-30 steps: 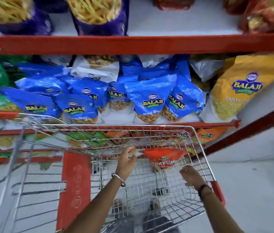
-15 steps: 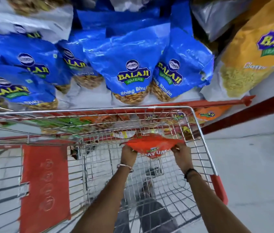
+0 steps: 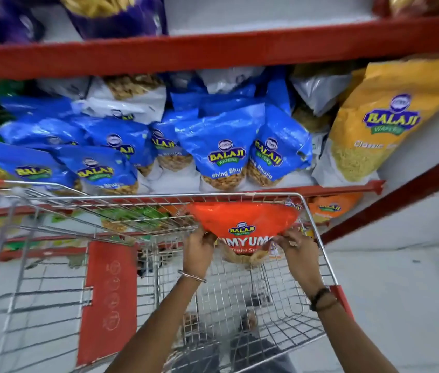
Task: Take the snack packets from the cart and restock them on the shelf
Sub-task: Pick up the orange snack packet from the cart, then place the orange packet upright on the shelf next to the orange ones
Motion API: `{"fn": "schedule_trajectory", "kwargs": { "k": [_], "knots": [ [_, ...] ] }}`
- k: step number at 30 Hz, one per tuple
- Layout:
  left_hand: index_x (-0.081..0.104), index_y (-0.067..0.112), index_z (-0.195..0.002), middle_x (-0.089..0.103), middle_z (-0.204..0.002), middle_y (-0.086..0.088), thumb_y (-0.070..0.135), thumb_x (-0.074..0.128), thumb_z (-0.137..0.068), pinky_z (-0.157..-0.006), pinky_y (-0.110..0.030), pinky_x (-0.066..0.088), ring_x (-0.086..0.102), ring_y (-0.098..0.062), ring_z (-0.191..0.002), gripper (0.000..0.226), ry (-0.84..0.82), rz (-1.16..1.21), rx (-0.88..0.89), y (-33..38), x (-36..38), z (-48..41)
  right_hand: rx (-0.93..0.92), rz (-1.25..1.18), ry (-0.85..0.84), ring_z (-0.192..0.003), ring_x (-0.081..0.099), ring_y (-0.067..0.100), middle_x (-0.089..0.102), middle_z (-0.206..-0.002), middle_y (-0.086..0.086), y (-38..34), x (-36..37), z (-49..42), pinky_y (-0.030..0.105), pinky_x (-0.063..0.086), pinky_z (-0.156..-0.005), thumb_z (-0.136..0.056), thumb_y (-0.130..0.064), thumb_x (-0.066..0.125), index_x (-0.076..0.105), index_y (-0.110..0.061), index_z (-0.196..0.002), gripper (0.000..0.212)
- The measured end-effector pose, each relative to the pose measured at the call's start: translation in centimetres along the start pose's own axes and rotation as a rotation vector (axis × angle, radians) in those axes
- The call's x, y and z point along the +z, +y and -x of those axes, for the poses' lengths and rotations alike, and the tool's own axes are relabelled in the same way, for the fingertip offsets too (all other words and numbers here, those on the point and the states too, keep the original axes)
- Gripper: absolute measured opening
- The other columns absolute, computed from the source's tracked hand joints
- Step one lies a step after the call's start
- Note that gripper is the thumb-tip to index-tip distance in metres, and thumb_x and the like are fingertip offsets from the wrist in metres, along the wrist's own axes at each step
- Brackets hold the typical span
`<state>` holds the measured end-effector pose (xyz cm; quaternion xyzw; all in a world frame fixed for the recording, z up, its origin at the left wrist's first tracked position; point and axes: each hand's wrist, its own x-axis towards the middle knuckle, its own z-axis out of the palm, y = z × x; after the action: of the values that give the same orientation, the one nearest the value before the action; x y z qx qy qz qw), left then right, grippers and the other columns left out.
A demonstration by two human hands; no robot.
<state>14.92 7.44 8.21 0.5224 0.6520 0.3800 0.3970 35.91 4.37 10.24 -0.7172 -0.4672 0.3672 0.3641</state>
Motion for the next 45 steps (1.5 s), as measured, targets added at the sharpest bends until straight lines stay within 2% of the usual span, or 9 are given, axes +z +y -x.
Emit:
{"fn": "schedule_trajectory", "kwargs": {
  "k": [2, 10, 13, 17, 22, 28, 34, 40, 45],
  "knots": [
    [0.069, 0.007, -0.088, 0.074, -0.088, -0.013, 0.003, 0.057, -0.079, -0.076, -0.049, 0.056, 0.067, -0.025, -0.078, 0.016, 0.033, 0.019, 0.046, 2.8, -1.8, 0.1, -0.056, -0.097, 0.004, -0.067, 0.061, 0.018, 0.07, -0.074, 0.011, -3.0, -1.1, 0.6, 0.032, 0.047, -0.067, -0.081, -0.015, 0.065, 0.065, -0.008, -0.07, 0.013],
    [0.069, 0.024, -0.084, 0.077, -0.082, -0.004, 0.025, 0.062, -0.074, -0.073, -0.048, 0.058, 0.071, -0.025, -0.079, 0.013, 0.167, 0.204, 0.279, 18.7, -7.7, -0.3, -0.336, -0.41, 0.074, -0.066, 0.051, 0.024, 0.06, -0.073, 0.027, -16.2, -7.2, 0.5, 0.041, 0.044, -0.068, -0.084, -0.023, 0.061, 0.056, -0.003, -0.073, 0.023],
    [0.071, 0.034, -0.075, 0.076, -0.075, 0.012, 0.016, 0.064, -0.077, -0.068, -0.034, 0.058, 0.069, -0.018, -0.081, 0.019, 0.187, 0.346, 0.329, 24.7, -9.1, -1.2, -0.466, -0.48, 0.117, -0.07, 0.048, 0.017, 0.057, -0.069, 0.02, -21.5, -9.9, -0.8, 0.039, 0.041, -0.069, -0.08, -0.029, 0.062, 0.056, -0.003, -0.073, 0.027],
    [0.068, 0.027, -0.077, 0.072, -0.092, -0.008, -0.001, 0.059, -0.082, -0.081, -0.045, 0.057, 0.065, -0.032, -0.095, 0.03, 0.167, 0.562, 0.423, 32.4, -10.2, -3.1, -0.589, -0.584, 0.171, -0.056, 0.043, 0.008, 0.055, -0.049, -0.018, -28.6, -12.9, -3.1, 0.033, 0.038, -0.057, -0.083, -0.018, 0.06, 0.063, -0.025, -0.063, 0.022],
    [0.062, 0.015, -0.08, 0.066, -0.079, -0.004, -0.007, 0.053, -0.084, -0.065, -0.027, 0.058, 0.062, -0.011, -0.072, 0.024, 0.207, 0.785, 0.492, 39.1, -9.6, -6.5, -0.684, -0.683, 0.274, -0.067, 0.049, 0.014, 0.057, -0.062, -0.009, -34.7, -15.1, -6.4, 0.037, 0.044, -0.066, -0.085, -0.014, 0.059, 0.057, -0.026, -0.068, 0.021],
    [0.055, 0.022, -0.077, 0.059, -0.087, -0.008, -0.006, 0.048, -0.087, -0.073, -0.026, 0.053, 0.054, -0.015, -0.084, 0.03, 0.286, 0.909, 0.507, 40.5, -6.1, -12.2, -0.723, -0.688, 0.361, -0.074, 0.056, 0.005, 0.059, -0.078, 0.0, -36.3, -14.3, -13.0, 0.025, 0.047, -0.071, -0.087, -0.012, 0.057, 0.057, -0.015, -0.084, 0.005],
    [0.054, 0.01, -0.088, 0.06, -0.086, -0.001, -0.002, 0.049, -0.089, -0.089, -0.035, 0.052, 0.057, -0.011, -0.087, 0.013, 0.263, 0.861, 0.417, 39.0, -3.4, -19.0, -0.643, -0.653, 0.371, -0.067, 0.055, -0.003, 0.06, -0.078, -0.005, -35.6, -12.1, -20.6, 0.005, 0.043, -0.059, -0.087, -0.012, 0.056, 0.058, -0.012, -0.086, 0.002],
    [0.052, 0.009, -0.096, 0.057, -0.091, -0.003, 0.01, 0.038, -0.096, -0.08, -0.026, 0.049, 0.054, -0.016, -0.09, 0.015, 0.202, 0.7, 0.498, 40.0, -3.6, -23.5, -0.548, -0.734, 0.214, -0.066, 0.051, 0.003, 0.054, -0.073, -0.002, -36.6, -11.8, -25.7, 0.026, 0.044, -0.066, -0.091, -0.013, 0.051, 0.054, -0.024, -0.075, 0.02],
    [0.019, 0.042, -0.14, 0.033, -0.142, 0.015, 0.053, 0.024, -0.093, -0.103, -0.024, 0.028, 0.034, -0.008, -0.126, 0.049, 0.051, 0.288, 0.486, 36.9, -3.8, -23.9, -0.403, -0.482, 0.018, -0.098, 0.057, 0.016, 0.063, -0.106, -0.003, -34.9, -12.1, -26.3, 0.041, 0.043, -0.094, -0.073, -0.075, 0.039, 0.061, -0.032, -0.094, 0.053]
  ]
}}
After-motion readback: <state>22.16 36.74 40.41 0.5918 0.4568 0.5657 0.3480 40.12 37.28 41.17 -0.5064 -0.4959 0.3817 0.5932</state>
